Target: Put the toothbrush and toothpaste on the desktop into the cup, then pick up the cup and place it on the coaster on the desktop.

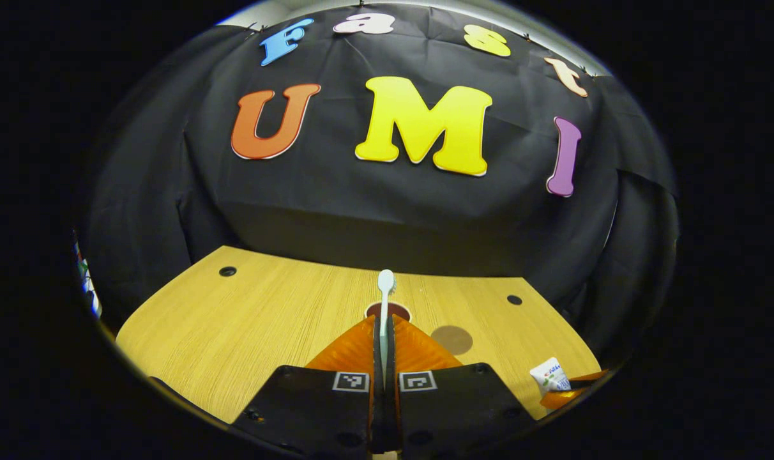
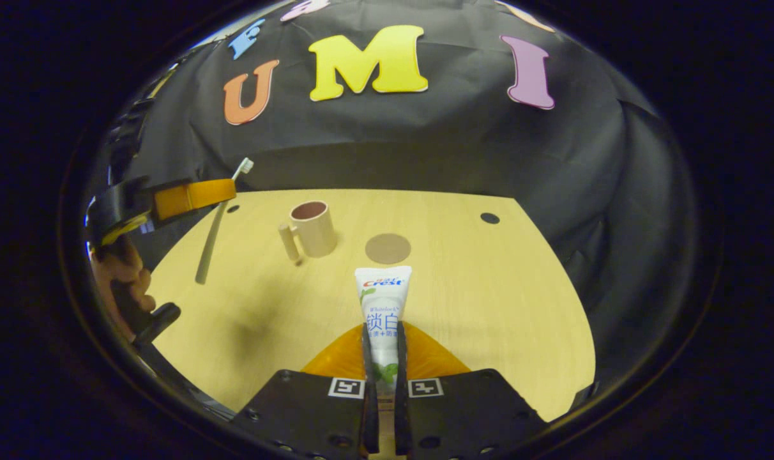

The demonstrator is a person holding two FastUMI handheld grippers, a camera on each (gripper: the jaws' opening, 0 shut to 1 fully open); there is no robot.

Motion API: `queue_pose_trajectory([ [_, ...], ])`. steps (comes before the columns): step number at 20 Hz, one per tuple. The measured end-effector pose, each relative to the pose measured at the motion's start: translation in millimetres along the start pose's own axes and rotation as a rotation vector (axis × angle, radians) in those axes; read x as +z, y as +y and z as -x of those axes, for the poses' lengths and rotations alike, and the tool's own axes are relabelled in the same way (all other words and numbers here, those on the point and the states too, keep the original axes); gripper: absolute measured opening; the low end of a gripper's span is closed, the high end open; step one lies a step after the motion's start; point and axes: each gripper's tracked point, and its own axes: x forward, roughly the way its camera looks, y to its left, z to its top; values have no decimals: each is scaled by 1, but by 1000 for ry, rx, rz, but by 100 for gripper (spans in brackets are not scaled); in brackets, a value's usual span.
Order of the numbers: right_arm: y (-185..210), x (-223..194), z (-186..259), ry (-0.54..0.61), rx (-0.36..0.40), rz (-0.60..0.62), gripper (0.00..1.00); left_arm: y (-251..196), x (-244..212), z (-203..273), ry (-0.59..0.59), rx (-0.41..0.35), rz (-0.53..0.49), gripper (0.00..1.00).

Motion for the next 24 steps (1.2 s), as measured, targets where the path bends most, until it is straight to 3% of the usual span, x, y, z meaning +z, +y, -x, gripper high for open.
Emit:
queue_pose_trajectory([
  [8,-27,21,-8,4,-10,-21,10,-10,35,-89,-170,-36,-12,3],
  [15,-32,4,-25,55,13,-76,10,-14,74,-120,-334,-39,2,3],
  [24,-36,-24,-45,109,22,-138,10,-5,63,-149,-351,-44,70,2],
])
